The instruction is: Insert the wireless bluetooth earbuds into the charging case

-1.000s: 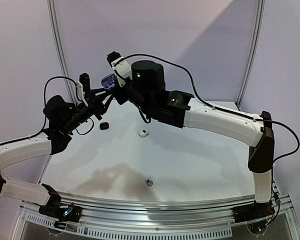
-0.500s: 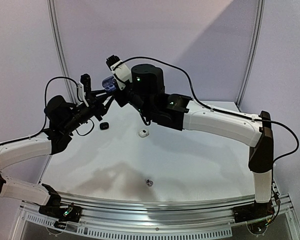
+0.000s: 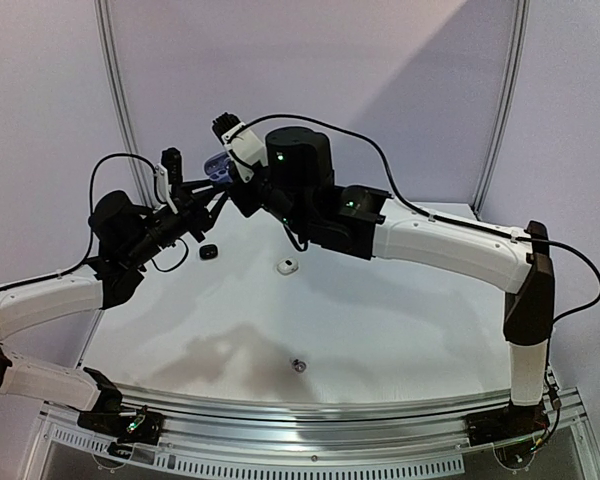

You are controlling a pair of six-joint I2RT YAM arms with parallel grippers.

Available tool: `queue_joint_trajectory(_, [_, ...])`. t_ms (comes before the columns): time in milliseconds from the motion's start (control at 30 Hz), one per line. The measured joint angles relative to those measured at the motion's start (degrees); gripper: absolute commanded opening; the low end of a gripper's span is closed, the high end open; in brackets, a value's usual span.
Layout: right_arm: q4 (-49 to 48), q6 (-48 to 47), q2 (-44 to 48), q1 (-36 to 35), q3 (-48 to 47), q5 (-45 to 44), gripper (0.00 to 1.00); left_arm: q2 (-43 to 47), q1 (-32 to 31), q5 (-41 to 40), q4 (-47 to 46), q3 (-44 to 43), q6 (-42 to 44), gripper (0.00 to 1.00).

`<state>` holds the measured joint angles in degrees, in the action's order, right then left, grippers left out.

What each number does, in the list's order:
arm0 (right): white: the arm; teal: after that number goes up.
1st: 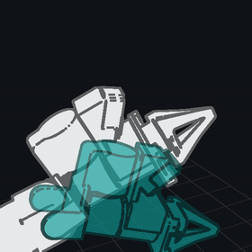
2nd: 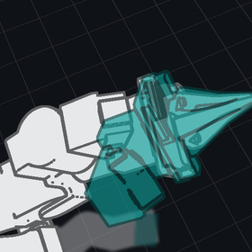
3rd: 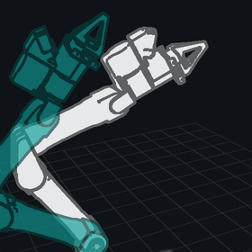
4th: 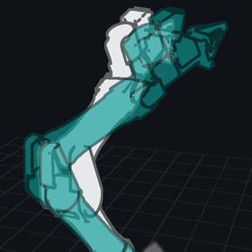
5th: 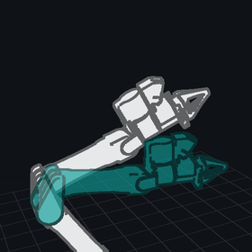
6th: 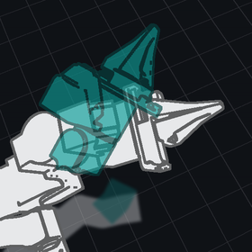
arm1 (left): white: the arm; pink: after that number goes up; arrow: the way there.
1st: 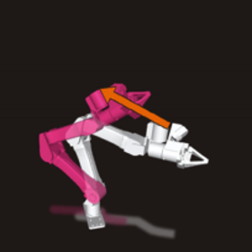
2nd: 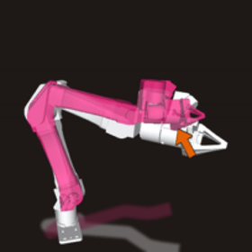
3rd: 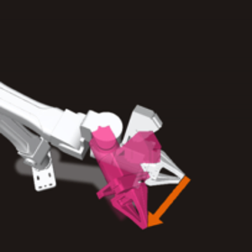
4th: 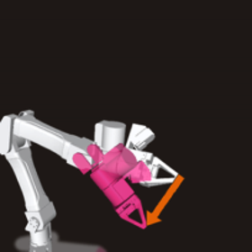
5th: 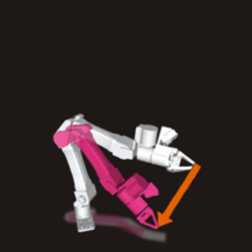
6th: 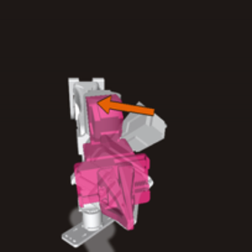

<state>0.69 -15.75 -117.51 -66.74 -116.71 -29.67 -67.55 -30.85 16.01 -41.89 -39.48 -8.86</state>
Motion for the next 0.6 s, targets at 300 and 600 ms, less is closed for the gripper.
queue_joint_trajectory(300, [1.4,0.0,0.5,0.2,0.1,0.5,0.11,0.0,0.0,0.2,-0.2,0.0,0.0,0.00])
queue_joint_trajectory(600, [1.9,0.5,0.7,0.7,0.1,1.3,0.09,0.0,0.0,0.2,-0.1,0.0,0.0,0.00])
